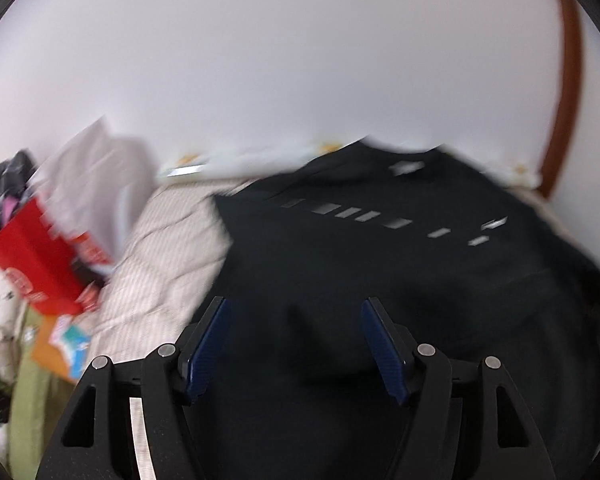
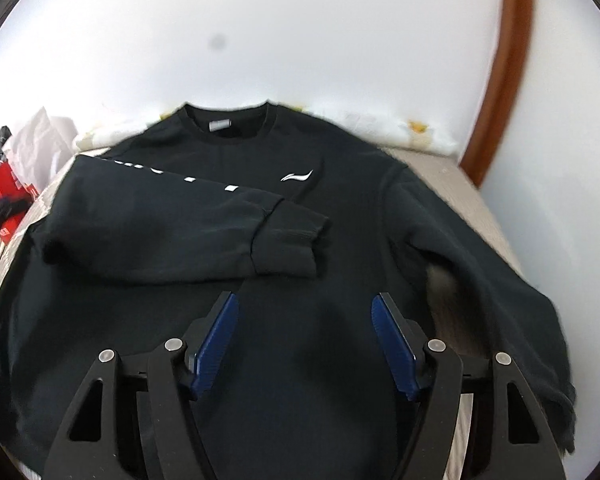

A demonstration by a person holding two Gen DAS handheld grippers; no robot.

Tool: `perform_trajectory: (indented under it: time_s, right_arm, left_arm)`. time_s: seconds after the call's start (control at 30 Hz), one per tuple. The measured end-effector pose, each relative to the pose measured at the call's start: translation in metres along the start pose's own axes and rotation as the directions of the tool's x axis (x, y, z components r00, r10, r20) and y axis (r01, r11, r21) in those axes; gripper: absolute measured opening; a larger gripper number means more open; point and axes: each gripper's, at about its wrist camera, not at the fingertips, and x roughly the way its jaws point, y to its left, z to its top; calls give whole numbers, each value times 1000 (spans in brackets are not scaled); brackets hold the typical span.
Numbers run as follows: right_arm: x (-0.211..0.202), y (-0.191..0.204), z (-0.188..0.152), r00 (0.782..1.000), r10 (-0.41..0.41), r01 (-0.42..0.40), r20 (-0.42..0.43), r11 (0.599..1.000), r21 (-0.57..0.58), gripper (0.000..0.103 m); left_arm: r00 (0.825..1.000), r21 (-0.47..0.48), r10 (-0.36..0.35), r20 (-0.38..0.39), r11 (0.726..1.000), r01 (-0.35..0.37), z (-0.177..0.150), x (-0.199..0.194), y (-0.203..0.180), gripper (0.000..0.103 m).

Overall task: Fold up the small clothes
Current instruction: 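Fold the lettered sleeve across the sweatshirt chest with the left gripper, release, then grasp the ribbed cuff of the other sleeve with the right gripper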

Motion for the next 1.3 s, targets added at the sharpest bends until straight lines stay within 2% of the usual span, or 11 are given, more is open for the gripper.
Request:
perform_trajectory:
  time_s: [0.2,0.37,0.43,0.5,0.53,0.6,0.63,0.7,0.77,1.03,1.3]
  right_arm:
    - [71,-10,26,991,82,-70,-104,992,108,69]
    - [116,-24,34,983,121,-87,-139,970,228,69]
    - [122,-28,38,983,151,-120,-104,958,261,59]
    - [123,-25,42,984,156,-131,-88,961,243,29]
    - [122,-22,44,985,158,-139,-75,967,214,22]
    - [114,-18,46,991,132,-124,-39,981,152,14]
    - [104,-19,48,992,128,-128,6,983,130,11]
    - [83,-33,51,990,103,-117,98,980,159,11]
    - [66,-50,53,990,3,-33,140,977,208,11]
    - [90,-58,35,996,-85,91,-38,977,194,11]
    - [77,-59,21,993,-108,118,-56,969,217,11]
  left_arm:
    - [996,-51,24,-81,998,-28,-15,48,57,66]
    - [994,-94,-71,-84,994,63,-21,79,70,65]
    - [991,-128,-105,-83,987,94,-22,85,71,65]
    - [988,-153,-131,-86,981,117,-25,92,73,55]
    - [987,-157,-130,-93,981,115,-26,95,73,41]
    - [985,-172,-139,-98,978,121,-28,98,75,30]
    - [986,-187,-146,-86,974,128,-29,96,77,17]
    - [987,-209,-147,-67,969,131,-31,92,81,17]
    - [986,-224,-152,-70,965,133,-32,92,83,16]
    - [988,-221,-141,-63,967,124,-33,88,80,16]
    - [989,-220,-131,-67,969,113,-35,84,81,21]
